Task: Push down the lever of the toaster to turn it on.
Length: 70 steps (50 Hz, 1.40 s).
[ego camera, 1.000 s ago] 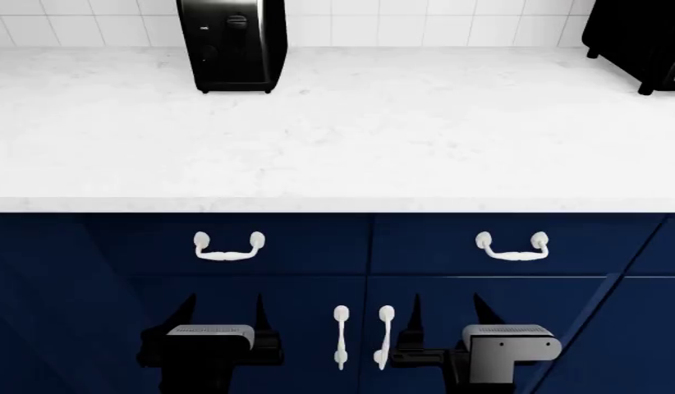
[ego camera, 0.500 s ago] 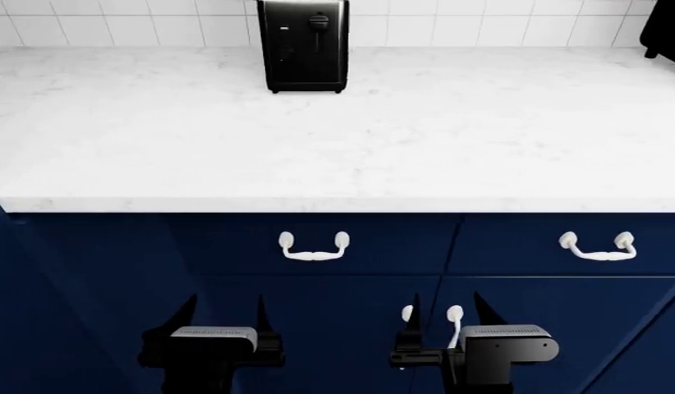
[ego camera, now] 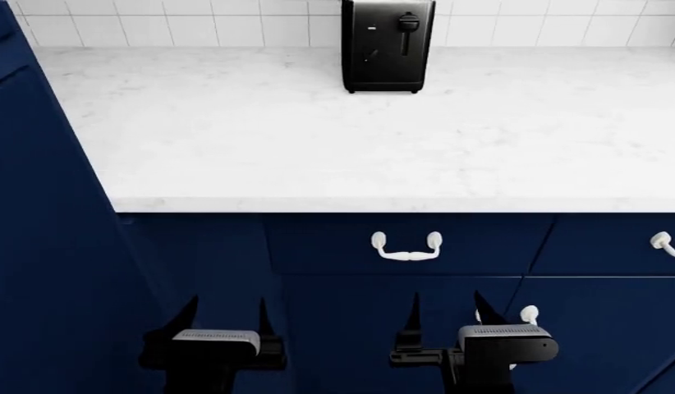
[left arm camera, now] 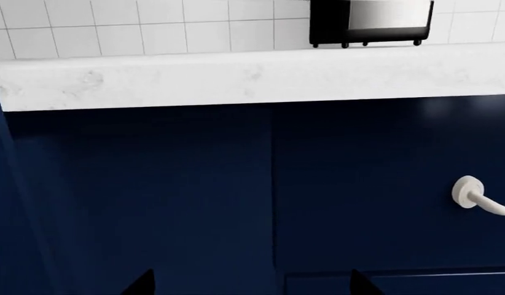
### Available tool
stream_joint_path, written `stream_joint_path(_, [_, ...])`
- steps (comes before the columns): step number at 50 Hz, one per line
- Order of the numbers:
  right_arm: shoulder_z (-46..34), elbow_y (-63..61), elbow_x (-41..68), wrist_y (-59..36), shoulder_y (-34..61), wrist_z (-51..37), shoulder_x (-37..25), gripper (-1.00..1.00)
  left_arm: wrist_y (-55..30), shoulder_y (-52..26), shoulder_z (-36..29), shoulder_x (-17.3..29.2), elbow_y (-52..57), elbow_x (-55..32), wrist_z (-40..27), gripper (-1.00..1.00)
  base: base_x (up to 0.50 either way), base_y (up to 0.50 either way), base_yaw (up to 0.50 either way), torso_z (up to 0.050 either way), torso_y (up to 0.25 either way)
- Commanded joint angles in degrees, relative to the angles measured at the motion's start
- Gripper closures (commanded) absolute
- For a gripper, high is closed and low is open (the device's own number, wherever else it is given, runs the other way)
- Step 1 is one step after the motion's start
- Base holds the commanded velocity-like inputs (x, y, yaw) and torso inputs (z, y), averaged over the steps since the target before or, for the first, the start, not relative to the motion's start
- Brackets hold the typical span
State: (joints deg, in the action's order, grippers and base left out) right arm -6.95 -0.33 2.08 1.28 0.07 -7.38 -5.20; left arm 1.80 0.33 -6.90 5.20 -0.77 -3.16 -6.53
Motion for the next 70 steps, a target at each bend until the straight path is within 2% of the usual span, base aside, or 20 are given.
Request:
stream_joint_path(1, [-0.9,-0.4,0.9,-0.2,0.0,-0.7,-0.8,-1.0,-0.2,0.4,-1.1,0.7,0.8,-0.4,-1.0,-1.0,0.0,0.5,0.0,0.0,0.0])
stream_joint_path(12, [-1.2,-0.8,2.8,-1.2,-0.1,-0.9,-1.3,-1.0,-0.6,-0.3,-1.8,1.4,0.3,-1.6,-1.0,-1.0,0.0,0.05,0.0,0.002,0.0])
stream_joint_path(54, [-3.5,-1.4,4.9,-1.2,0.2,-2.9,-2.8,-1.0,0.1,-0.6,-3.8,3.2,0.2,-3.7,-2.1,-1.0,0.0,0.0,0.0,0.05,0.0])
stream_joint_path(58, [-3.6,-9.1,5.3,-3.9,-2.3,-3.4,-3.8,-1.0,-1.1,0.9,-3.7,4.1,6.1,-3.7,-3.0,-1.0,0.0,0.0,0.0,0.0,0.0])
stream_joint_path(65, [-3.6,-32.6,6.2,-11.2,-8.1,-5.7,-6.0,-1.0,-5.6,6.3,-1.9,6.4,26.0,-1.6,-6.8,-1.0,0.0,0.0,0.0,0.0,0.0])
stream_joint_path(70, [-4.7,-43.0,4.7,-14.8,-9.6,-7.1,-7.0,-1.0,-9.9,7.3,-1.1,8.3,36.8,-3.5,-6.7,-1.0,0.0,0.0,0.0,0.0,0.0])
